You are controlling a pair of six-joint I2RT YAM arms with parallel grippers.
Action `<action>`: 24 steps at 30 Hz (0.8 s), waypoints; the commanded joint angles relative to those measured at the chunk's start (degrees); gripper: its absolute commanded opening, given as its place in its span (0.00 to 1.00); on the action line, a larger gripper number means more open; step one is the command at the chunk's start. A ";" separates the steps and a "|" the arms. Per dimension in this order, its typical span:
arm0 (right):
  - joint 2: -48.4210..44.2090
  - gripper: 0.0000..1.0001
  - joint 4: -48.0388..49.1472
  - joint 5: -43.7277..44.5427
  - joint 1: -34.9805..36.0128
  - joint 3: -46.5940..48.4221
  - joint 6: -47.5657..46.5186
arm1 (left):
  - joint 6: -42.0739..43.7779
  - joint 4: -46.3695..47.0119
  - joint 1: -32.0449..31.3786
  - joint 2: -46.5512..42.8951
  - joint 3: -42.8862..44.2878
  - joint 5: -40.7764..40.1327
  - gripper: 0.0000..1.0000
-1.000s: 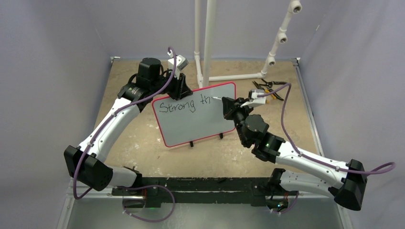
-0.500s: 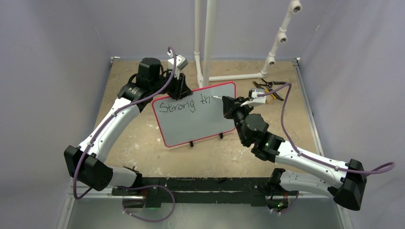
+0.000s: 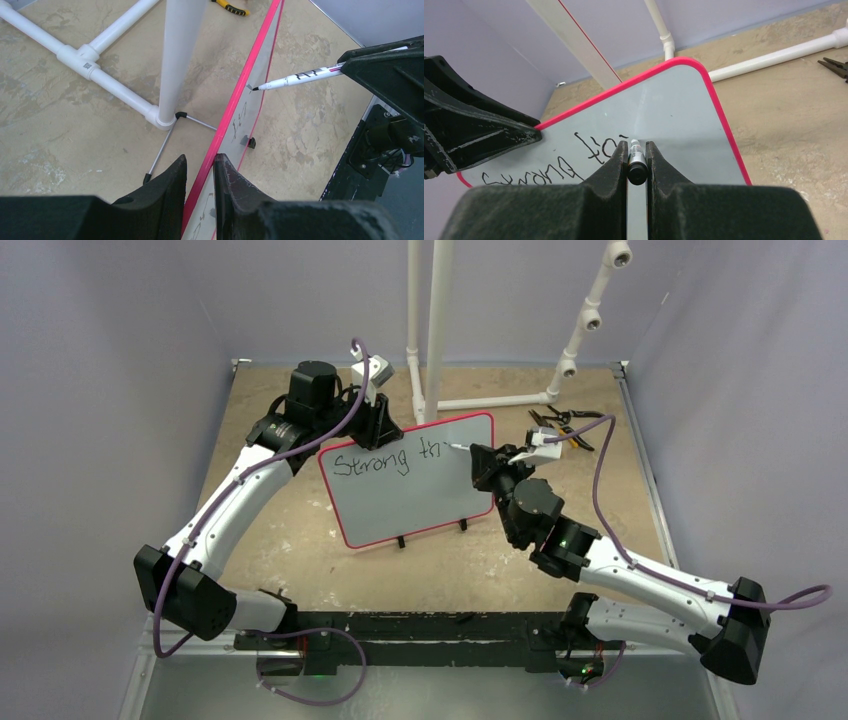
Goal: Write a sentence on the whiteboard
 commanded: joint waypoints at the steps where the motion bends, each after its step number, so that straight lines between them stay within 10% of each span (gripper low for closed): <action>1: 0.08 0.00 -1.64 0.19 -0.15 -0.08 2.30 | -0.25 -2.95 -0.12 -0.12 -0.74 -0.47 0.00; 24: 0.73 0.00 1.83 1.45 -0.15 1.42 0.21 | -0.52 -2.59 -0.12 -0.22 -0.75 -0.47 0.00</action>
